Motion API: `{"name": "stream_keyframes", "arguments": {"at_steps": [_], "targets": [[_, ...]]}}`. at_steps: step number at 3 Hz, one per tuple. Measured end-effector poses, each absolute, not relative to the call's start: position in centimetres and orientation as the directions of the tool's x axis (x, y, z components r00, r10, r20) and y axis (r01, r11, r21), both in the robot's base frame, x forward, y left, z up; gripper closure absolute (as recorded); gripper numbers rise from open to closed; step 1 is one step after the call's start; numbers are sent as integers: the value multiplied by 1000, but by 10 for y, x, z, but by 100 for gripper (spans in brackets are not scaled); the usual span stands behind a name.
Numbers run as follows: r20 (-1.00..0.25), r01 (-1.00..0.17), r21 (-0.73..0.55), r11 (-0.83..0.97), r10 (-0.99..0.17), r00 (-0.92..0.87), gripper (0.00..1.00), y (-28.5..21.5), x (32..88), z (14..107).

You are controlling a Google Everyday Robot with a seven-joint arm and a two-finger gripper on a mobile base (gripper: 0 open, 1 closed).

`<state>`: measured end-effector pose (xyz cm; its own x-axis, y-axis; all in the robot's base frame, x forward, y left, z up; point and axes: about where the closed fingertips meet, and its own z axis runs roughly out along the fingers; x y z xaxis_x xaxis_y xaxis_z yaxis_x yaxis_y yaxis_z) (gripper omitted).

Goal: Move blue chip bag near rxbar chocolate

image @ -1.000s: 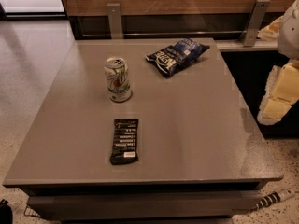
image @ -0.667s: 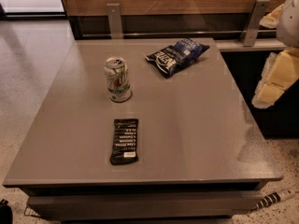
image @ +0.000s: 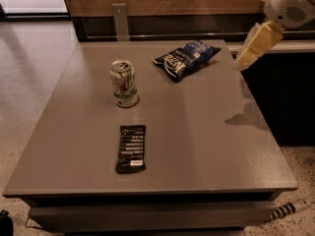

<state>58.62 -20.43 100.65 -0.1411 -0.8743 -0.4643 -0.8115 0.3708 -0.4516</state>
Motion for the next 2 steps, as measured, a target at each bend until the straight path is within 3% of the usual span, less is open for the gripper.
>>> {"name": "stream_keyframes", "arguments": {"at_steps": [2], "targets": [[-605,-767,-424,482,-781,-156,0,-179,643,985]]}}
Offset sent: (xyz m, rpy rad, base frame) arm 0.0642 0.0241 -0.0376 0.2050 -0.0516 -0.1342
